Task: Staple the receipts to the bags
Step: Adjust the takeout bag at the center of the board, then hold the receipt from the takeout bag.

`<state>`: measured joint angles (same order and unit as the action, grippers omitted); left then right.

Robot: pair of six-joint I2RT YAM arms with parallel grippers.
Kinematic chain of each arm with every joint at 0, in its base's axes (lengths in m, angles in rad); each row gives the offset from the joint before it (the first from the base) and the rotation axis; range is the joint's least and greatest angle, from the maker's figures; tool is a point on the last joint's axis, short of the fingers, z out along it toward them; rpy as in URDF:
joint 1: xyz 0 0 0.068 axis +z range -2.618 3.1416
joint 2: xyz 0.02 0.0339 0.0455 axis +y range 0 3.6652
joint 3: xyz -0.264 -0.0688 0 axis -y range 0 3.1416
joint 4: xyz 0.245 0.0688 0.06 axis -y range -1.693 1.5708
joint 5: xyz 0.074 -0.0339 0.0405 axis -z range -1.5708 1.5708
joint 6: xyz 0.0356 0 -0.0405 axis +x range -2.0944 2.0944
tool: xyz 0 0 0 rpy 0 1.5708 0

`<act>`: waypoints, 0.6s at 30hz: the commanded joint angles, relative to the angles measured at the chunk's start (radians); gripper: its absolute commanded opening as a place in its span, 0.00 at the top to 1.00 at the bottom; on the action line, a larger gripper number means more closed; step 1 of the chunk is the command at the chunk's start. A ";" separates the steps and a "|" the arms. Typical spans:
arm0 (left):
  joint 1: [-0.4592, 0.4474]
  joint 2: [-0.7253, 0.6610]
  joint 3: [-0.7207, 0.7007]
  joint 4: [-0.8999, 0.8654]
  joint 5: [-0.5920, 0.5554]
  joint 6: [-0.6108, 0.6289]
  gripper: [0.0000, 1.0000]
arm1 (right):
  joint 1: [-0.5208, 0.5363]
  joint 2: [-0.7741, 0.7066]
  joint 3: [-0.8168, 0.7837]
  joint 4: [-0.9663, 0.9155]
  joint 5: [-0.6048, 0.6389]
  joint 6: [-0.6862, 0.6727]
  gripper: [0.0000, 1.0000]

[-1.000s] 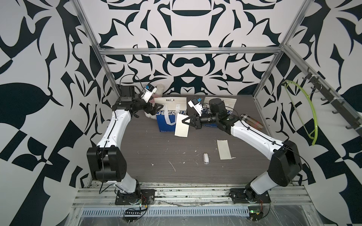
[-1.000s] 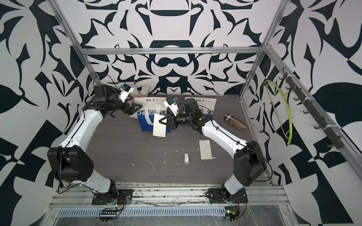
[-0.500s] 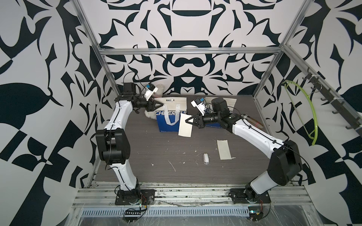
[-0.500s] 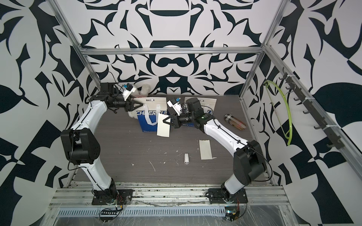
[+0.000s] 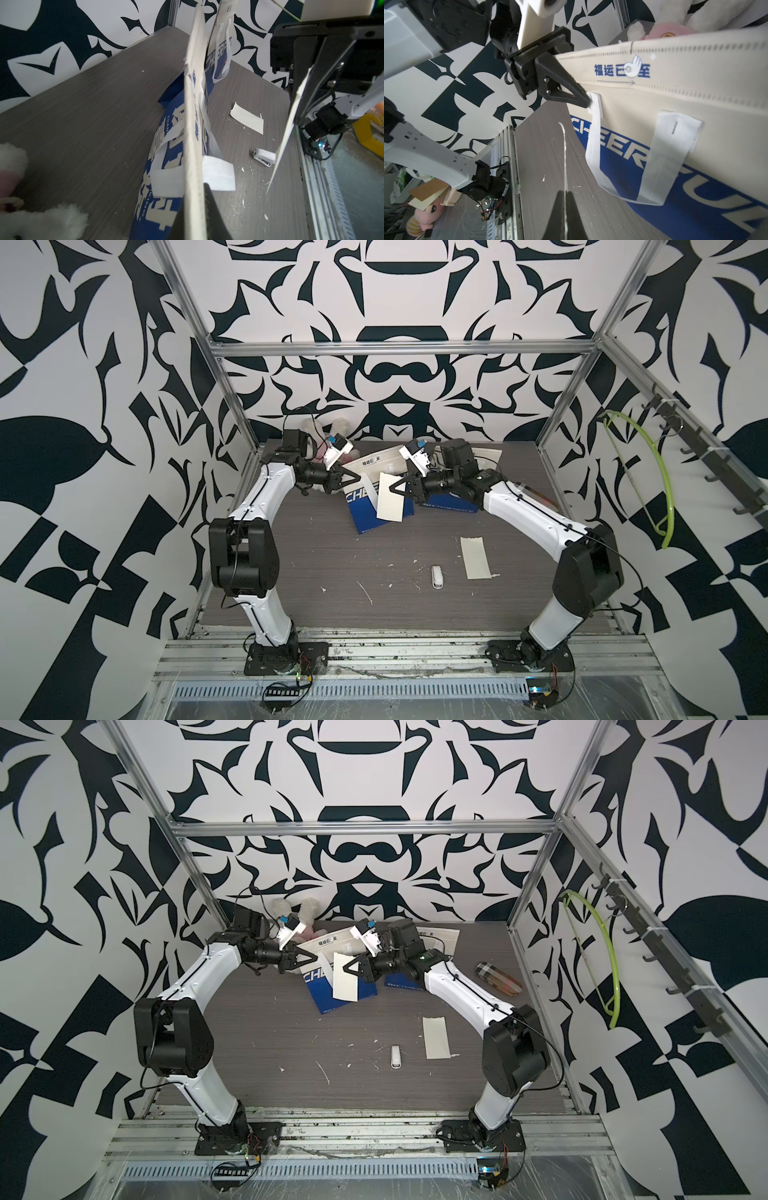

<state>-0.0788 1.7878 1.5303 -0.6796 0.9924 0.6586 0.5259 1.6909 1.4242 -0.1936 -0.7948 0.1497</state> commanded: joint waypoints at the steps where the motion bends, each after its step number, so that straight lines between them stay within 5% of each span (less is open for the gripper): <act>1: -0.001 -0.031 -0.002 -0.034 0.042 0.031 0.94 | 0.000 -0.005 0.091 -0.080 0.042 -0.095 1.00; 8: -0.034 0.013 0.111 -0.239 0.016 0.208 0.93 | 0.018 0.000 0.138 -0.145 0.083 -0.206 1.00; 15: -0.055 0.013 0.103 -0.259 -0.002 0.239 0.32 | 0.040 0.042 0.197 -0.130 0.079 -0.228 1.00; 18: -0.055 0.005 0.085 -0.249 -0.007 0.234 0.26 | 0.043 0.064 0.238 -0.133 0.058 -0.223 1.00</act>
<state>-0.1375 1.7908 1.6329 -0.8989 0.9836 0.8719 0.5640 1.7569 1.5951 -0.3405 -0.7204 -0.0536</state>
